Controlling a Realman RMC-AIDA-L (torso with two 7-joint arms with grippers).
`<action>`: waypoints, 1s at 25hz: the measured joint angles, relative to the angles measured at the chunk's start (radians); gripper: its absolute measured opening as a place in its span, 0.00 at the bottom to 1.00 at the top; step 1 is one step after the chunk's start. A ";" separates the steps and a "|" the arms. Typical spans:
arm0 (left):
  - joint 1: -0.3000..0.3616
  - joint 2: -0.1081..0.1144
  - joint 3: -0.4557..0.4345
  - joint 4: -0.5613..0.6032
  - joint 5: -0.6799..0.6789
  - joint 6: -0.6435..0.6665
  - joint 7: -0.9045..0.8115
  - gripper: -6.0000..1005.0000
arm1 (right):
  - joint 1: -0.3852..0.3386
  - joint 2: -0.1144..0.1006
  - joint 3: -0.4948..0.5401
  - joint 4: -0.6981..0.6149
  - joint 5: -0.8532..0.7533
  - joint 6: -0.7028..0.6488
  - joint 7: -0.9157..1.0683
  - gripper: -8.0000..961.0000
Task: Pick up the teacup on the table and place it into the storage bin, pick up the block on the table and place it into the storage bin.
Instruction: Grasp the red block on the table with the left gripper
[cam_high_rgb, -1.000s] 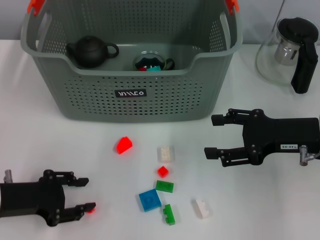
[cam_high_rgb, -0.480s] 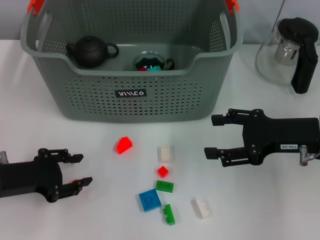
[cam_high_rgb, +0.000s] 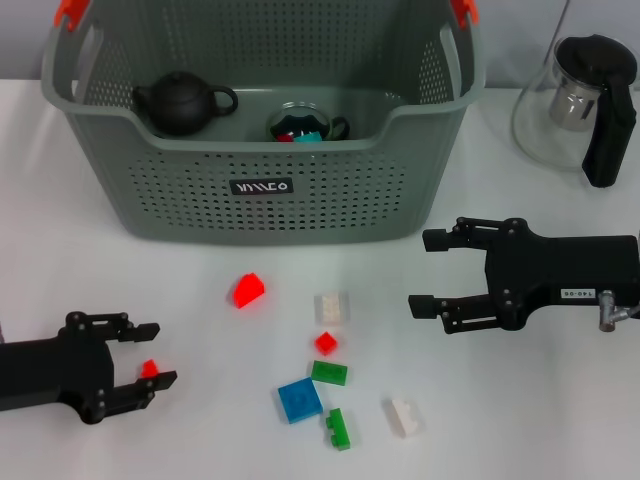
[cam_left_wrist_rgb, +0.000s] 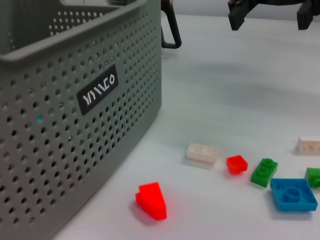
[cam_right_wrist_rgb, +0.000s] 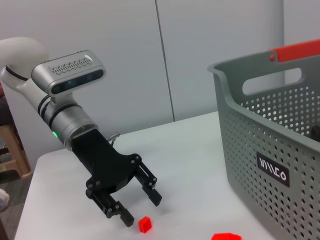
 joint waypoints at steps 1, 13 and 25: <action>0.004 -0.001 0.000 0.000 0.002 -0.003 0.000 0.58 | 0.000 0.000 0.000 0.000 0.000 0.000 0.000 0.95; 0.004 -0.001 -0.004 -0.016 0.030 -0.041 -0.002 0.52 | -0.001 0.000 0.000 0.000 0.000 0.000 0.000 0.95; -0.001 -0.001 -0.005 -0.035 0.037 -0.057 -0.003 0.50 | -0.003 0.000 0.000 0.000 0.000 0.000 0.000 0.95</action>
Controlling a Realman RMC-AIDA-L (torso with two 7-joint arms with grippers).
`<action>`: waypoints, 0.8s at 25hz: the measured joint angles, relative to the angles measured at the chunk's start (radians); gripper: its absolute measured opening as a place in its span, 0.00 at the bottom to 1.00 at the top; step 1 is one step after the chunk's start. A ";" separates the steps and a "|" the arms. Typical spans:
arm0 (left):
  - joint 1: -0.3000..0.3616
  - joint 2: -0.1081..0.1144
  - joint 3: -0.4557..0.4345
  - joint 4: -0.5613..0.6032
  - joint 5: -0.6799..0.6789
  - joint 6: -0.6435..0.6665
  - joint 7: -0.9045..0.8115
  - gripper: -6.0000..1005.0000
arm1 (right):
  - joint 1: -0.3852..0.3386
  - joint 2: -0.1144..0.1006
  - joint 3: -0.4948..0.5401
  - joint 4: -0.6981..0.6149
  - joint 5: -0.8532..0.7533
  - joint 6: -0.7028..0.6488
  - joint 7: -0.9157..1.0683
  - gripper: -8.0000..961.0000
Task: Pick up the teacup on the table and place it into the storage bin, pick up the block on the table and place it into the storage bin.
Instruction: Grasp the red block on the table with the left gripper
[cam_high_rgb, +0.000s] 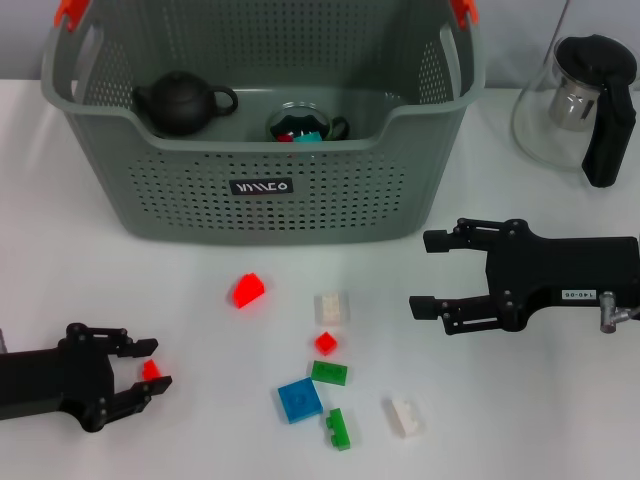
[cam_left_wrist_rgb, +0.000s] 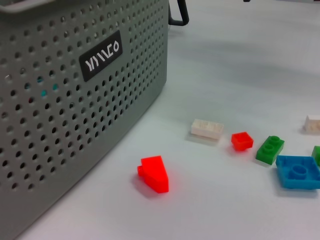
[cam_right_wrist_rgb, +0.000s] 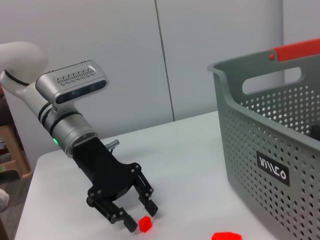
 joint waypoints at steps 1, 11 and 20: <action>0.000 0.000 0.000 0.000 0.001 0.000 -0.001 0.50 | 0.000 0.000 0.000 0.000 0.000 0.000 0.000 0.95; -0.006 0.003 0.000 0.005 0.026 0.002 -0.017 0.35 | -0.002 0.000 0.000 0.000 0.000 -0.005 0.000 0.95; -0.009 0.004 -0.011 0.007 0.023 0.006 -0.034 0.22 | -0.008 0.000 -0.001 0.000 0.000 -0.008 0.000 0.95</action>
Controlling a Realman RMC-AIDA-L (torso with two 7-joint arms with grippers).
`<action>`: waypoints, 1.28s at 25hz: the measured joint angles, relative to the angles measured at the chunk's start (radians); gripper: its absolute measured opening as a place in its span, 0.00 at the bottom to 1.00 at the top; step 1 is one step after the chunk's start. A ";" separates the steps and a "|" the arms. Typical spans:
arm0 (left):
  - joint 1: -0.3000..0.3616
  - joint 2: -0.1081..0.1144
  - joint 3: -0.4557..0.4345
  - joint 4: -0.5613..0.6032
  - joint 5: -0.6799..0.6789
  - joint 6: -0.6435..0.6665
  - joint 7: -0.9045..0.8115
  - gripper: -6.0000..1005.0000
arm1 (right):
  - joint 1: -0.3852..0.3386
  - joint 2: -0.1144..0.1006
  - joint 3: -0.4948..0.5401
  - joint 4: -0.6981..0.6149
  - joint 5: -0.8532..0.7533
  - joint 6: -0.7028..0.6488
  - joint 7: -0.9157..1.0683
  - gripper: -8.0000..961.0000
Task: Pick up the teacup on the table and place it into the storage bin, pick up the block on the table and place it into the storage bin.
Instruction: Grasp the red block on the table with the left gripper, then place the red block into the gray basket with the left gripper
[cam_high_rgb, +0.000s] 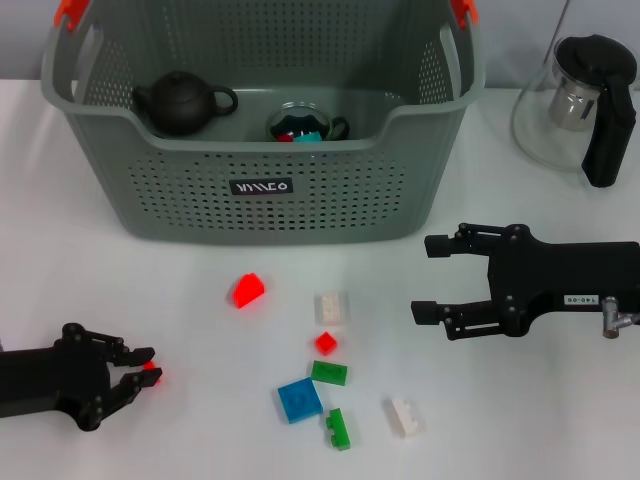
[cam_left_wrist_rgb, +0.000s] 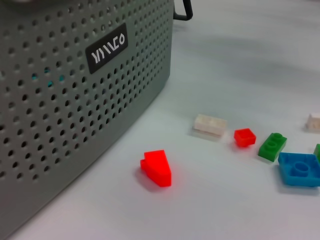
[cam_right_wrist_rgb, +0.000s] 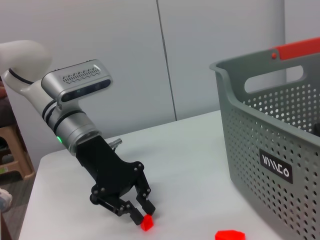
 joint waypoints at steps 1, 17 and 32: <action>0.000 0.000 -0.001 0.000 0.000 0.000 -0.003 0.21 | 0.000 0.000 0.000 0.000 0.000 0.000 0.000 0.95; -0.092 0.071 -0.227 0.019 -0.210 0.412 -0.076 0.19 | -0.001 0.001 -0.004 0.000 0.000 -0.001 -0.009 0.95; -0.393 0.094 -0.108 0.094 -0.392 0.187 -0.423 0.19 | 0.008 0.007 -0.001 -0.006 0.000 -0.001 -0.003 0.95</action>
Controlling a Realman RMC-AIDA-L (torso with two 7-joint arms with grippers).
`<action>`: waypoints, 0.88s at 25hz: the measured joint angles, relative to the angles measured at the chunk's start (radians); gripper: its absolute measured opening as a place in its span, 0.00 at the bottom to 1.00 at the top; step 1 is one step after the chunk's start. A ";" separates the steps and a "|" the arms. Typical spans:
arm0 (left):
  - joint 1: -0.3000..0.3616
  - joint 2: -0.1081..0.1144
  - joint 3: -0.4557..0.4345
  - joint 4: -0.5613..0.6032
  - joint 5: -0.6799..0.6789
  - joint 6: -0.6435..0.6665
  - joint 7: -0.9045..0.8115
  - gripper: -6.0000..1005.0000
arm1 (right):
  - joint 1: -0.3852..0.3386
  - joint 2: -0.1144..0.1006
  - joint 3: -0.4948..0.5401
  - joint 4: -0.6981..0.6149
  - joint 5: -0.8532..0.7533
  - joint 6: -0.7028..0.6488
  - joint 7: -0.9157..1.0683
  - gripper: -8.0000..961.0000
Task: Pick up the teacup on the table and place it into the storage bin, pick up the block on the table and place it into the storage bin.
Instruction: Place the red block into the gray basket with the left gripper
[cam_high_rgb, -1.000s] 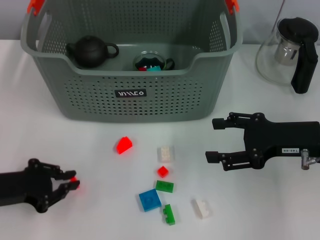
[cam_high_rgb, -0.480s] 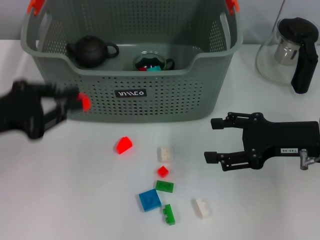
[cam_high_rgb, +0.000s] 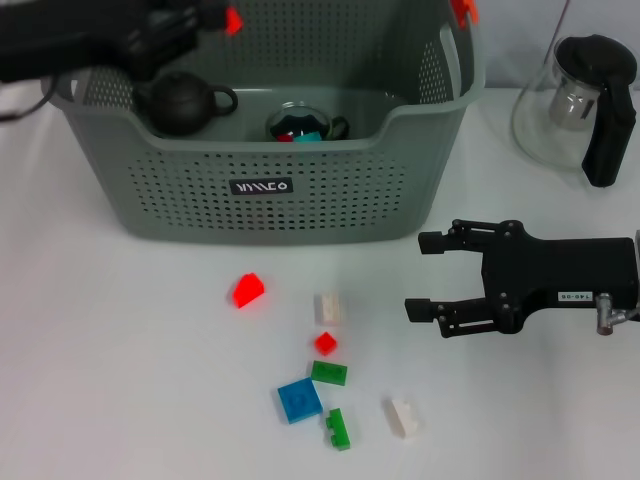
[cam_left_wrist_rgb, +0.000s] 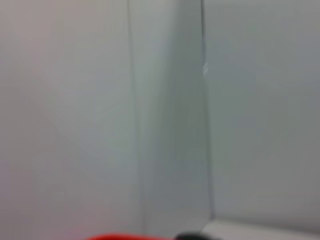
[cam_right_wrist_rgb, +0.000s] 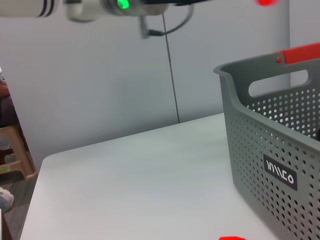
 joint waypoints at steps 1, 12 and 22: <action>-0.010 0.000 0.056 0.014 0.001 -0.062 -0.029 0.19 | 0.000 0.000 0.000 -0.001 0.000 0.000 0.001 0.95; -0.097 0.014 0.620 0.033 0.218 -0.636 -0.381 0.20 | 0.002 0.002 0.001 -0.004 0.005 0.000 0.003 0.95; -0.169 -0.005 0.647 -0.086 0.403 -0.757 -0.637 0.20 | 0.002 0.003 0.004 -0.004 0.006 0.000 0.000 0.95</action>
